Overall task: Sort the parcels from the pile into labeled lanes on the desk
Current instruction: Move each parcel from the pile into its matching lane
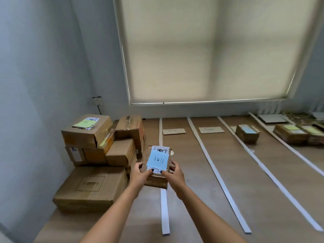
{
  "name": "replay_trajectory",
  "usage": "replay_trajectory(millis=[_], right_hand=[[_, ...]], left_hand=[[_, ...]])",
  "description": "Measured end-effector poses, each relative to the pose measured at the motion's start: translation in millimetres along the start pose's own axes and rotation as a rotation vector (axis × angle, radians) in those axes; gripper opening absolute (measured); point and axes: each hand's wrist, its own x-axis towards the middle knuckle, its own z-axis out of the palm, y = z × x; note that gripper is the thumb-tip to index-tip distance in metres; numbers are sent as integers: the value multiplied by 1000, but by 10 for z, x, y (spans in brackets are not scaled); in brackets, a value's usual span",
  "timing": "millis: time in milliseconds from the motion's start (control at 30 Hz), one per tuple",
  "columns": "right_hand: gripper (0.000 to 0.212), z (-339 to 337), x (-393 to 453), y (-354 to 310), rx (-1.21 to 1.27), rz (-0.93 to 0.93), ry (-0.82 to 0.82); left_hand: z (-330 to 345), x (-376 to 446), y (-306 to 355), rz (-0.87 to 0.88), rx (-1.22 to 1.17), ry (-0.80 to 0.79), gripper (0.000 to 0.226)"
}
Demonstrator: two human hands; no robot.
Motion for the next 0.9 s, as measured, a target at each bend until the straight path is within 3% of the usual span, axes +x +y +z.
replay_trajectory(millis=[267,567,900], right_hand=[[54,-832,471,121,-35,31,138],[48,-1497,1212,167,-10,32,171],[40,-2473,1589,254,84,52,182]], left_hand=[[960,323,166,43,-65,-129,36],[1762,869,247,-9,-128,-145,31],[2695,821,580,-34,-117,-123,34]])
